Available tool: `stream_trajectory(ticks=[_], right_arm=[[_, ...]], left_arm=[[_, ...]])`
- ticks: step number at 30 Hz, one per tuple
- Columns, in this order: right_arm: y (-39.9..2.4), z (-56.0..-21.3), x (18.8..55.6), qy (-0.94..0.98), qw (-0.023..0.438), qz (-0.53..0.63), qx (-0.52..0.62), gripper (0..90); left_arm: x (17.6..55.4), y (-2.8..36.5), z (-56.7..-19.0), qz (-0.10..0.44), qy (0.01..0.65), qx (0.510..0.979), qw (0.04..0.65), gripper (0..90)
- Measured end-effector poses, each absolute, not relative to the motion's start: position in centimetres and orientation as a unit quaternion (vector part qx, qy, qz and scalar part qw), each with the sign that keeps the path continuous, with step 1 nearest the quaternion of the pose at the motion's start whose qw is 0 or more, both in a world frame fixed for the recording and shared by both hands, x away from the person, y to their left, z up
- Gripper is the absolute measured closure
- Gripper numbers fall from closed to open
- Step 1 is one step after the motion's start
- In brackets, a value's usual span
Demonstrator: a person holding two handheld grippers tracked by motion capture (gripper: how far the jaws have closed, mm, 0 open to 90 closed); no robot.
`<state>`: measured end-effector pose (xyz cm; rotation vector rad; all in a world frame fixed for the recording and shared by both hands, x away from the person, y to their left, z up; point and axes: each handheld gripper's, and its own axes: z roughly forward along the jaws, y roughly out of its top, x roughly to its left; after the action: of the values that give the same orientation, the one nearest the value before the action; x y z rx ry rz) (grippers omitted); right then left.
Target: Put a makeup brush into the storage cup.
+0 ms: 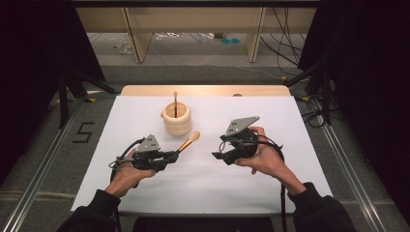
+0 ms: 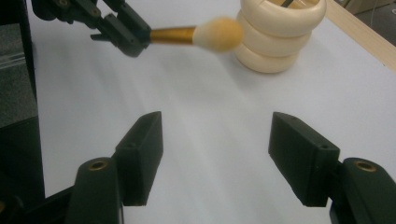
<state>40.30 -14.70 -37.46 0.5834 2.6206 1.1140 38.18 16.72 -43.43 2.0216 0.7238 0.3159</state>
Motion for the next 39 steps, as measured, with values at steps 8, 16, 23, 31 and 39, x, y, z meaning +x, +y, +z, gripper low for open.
stream_trajectory(ticks=[8, 16, 23, 31, 39], right_arm=[[-15.5, -38.2, 40.3, 0.885, 0.113, 0.394, 0.221, 33.4], [-16.0, -38.7, 39.9, 0.881, 0.116, 0.398, 0.228, 29.6], [-16.5, -39.2, 39.5, 0.876, 0.114, 0.4, 0.243, 28.1], [-16.9, -40.0, 39.4, 0.874, 0.109, 0.403, 0.25, 28.1], [-17.0, -40.4, 39.1, 0.874, 0.108, 0.404, 0.248, 28.1]], left_arm=[[38.4, 17.4, -43.1, 0.144, 0.323, 0.798, 0.488, 78.1], [38.7, 18.3, -42.6, 0.158, 0.347, 0.775, 0.504, 78.1], [38.8, 18.7, -42.4, 0.167, 0.362, 0.76, 0.514, 78.1], [39.0, 19.0, -42.2, 0.176, 0.374, 0.745, 0.523, 78.1], [39.2, 19.3, -41.9, 0.186, 0.39, 0.725, 0.536, 78.2]])
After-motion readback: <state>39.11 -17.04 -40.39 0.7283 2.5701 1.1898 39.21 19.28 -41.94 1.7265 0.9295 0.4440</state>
